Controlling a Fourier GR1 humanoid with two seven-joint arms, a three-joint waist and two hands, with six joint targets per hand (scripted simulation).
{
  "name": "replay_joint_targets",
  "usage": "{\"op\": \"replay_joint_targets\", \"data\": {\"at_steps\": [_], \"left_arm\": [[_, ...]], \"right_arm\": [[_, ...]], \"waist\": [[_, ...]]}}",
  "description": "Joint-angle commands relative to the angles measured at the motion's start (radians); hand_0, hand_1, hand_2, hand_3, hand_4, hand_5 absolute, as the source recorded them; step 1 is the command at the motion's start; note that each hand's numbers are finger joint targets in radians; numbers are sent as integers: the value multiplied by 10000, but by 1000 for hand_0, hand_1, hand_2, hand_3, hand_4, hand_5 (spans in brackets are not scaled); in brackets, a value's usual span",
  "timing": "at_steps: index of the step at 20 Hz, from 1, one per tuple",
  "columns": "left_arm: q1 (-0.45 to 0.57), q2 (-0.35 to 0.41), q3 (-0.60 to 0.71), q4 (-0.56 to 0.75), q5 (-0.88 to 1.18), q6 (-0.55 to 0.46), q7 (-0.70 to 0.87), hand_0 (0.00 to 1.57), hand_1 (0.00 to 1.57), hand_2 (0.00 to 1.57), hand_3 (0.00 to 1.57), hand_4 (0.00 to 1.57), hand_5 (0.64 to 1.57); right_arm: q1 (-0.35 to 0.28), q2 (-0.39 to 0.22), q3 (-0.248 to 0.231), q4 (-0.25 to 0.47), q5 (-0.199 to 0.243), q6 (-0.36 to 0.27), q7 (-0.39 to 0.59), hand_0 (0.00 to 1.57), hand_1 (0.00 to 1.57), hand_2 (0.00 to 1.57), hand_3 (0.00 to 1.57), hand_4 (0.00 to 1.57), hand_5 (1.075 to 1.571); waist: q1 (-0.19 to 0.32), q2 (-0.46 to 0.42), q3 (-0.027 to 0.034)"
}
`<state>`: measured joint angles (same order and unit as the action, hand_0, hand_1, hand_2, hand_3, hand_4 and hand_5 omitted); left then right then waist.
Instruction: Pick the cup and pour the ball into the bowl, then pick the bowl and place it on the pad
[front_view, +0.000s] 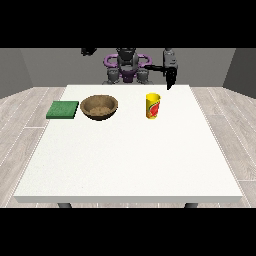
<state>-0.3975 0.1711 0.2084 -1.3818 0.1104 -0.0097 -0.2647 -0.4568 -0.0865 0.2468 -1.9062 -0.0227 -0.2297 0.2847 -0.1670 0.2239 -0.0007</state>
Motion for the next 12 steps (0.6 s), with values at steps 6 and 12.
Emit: {"op": "replay_joint_targets", "data": {"at_steps": [6,12], "left_arm": [[261,55,87,3016,-284,-690,-2422,0,0,0,0,0,1409],[-395,-465,-105,4371,-447,-297,-2857,0,0,0,0,0,1443]], "right_arm": [[330,-452,-1224,-398,-335,508,362,0,0,0,0,0,1569],[850,-650,-1910,-322,-1214,1319,257,0,0,0,0,0,1567]], "waist": [[315,-412,3],[207,-628,6]]}}
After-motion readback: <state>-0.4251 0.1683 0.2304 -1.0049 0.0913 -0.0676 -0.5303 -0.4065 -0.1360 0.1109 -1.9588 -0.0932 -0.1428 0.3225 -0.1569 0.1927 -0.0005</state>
